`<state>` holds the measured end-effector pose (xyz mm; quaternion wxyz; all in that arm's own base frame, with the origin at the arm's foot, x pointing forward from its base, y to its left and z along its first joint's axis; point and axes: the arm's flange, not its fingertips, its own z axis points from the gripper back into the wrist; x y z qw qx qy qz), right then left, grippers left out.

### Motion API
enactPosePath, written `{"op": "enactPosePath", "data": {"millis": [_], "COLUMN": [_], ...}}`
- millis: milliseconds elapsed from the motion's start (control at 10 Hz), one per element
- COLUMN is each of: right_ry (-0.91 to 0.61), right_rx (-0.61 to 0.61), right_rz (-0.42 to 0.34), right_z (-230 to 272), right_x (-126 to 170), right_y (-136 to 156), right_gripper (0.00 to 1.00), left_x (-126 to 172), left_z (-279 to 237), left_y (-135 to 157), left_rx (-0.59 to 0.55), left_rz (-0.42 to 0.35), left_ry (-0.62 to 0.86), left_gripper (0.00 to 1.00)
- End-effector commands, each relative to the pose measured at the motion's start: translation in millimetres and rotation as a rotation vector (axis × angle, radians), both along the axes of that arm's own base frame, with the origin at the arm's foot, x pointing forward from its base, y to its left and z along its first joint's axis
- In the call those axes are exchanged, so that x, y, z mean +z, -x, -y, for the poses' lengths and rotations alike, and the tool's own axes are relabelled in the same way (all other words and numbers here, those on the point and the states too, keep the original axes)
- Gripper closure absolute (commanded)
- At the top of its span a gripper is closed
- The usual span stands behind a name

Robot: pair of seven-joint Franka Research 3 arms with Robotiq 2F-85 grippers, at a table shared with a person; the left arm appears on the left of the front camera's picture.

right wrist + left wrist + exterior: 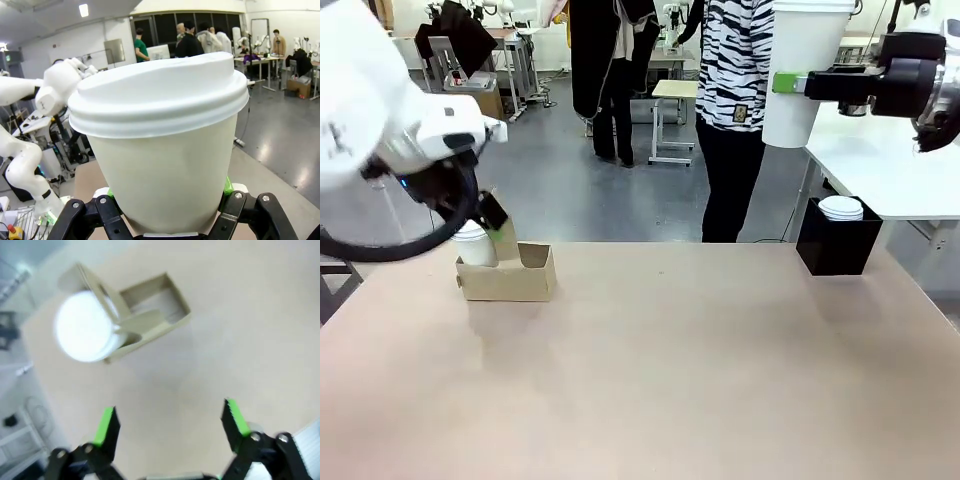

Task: Pour a drink into a cup and package it in a carrier.
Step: Position the Cup Carrier in the center of the table.

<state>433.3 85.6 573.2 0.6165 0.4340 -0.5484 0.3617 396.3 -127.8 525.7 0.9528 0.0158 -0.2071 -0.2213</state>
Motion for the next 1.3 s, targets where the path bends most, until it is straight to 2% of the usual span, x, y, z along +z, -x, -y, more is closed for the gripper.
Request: {"op": "enactPosePath", "data": {"millis": [0,200,400,600,900,1000,1200], "right_ry": [0.006,0.006,0.006,0.006,0.006,0.006,0.006], "right_rx": [-0.006,-0.006,-0.006,-0.006,-0.006,-0.006,-0.006], "right_rz": [0.019,0.019,0.019,0.019,0.019,0.019,0.019], "right_z": [-2.6,-2.6,-2.6,-2.6,-2.6,-2.6,-2.6], "right_x": [1.9,1.9,1.9,1.9,1.9,1.9,1.9], "right_y": [-2.3,-2.3,-2.3,-2.3,-2.3,-2.3,-2.3], "right_gripper": [0.20,0.20,0.20,0.20,0.20,0.20,0.20], "left_x": [21.1,23.2,12.4,3.0,-11.3,-12.9,-12.9], "left_z": [9.5,20.0,33.3,40.7,34.7,37.8,37.8], "left_y": [-36.4,-74.7,-109.9,-132.0,-148.6,-142.5,-142.5], "left_rx": [0.097,0.170,0.225,0.299,0.397,0.306,0.306], "left_rz": [-0.112,-0.198,-0.275,-0.290,-0.263,-0.292,-0.292], "left_ry": [-0.033,-0.056,-0.060,-0.079,-0.053,-0.053,-0.053], "left_gripper": [0.00,0.00,0.00,0.00,0.00,0.00,0.00]}}
